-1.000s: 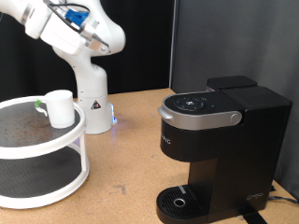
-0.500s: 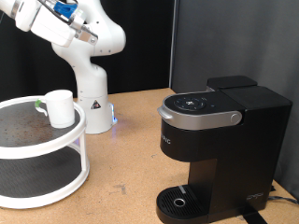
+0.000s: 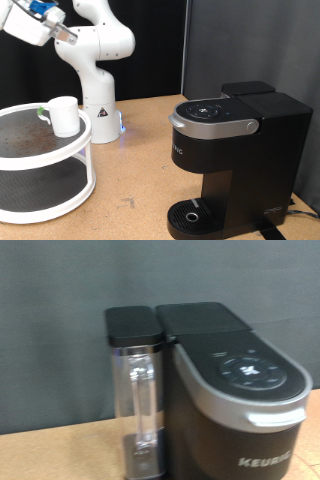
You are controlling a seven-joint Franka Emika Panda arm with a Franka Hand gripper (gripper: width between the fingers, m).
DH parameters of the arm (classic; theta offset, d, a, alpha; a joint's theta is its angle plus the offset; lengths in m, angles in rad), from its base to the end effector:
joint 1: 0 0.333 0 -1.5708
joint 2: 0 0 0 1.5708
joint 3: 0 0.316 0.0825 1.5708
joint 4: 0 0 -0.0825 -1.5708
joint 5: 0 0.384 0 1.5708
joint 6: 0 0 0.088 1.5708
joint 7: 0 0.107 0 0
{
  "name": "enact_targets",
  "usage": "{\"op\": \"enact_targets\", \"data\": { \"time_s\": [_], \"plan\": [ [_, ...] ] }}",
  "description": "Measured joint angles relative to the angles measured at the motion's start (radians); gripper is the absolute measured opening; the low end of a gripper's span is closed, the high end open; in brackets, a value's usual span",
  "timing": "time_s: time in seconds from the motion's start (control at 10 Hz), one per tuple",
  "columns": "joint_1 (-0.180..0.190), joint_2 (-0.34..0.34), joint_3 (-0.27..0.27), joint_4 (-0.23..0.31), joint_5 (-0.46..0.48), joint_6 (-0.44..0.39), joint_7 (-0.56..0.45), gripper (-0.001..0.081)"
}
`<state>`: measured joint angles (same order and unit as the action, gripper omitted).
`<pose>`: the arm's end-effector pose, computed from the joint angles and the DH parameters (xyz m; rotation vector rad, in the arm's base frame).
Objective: Make a cup of coffee with the keurig machine
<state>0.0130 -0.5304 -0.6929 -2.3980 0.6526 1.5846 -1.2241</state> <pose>0.3217 -0.2031 0.4812 -2.0816 -0.5691 -0.6216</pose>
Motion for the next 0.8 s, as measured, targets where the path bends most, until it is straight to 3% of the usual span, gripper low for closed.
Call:
{"op": "enact_targets", "data": {
  "time_s": [0.4, 0.6, 0.8],
  "plan": [
    [-0.036, -0.017, -0.097, 0.04, -0.156, -0.203, -0.08, 0.0003],
    [-0.062, -0.056, -0.104, 0.028, -0.149, -0.201, -0.079, 0.0003],
    [-0.062, -0.048, -0.108, 0.028, -0.157, -0.202, -0.079, 0.0003]
  ]
}}
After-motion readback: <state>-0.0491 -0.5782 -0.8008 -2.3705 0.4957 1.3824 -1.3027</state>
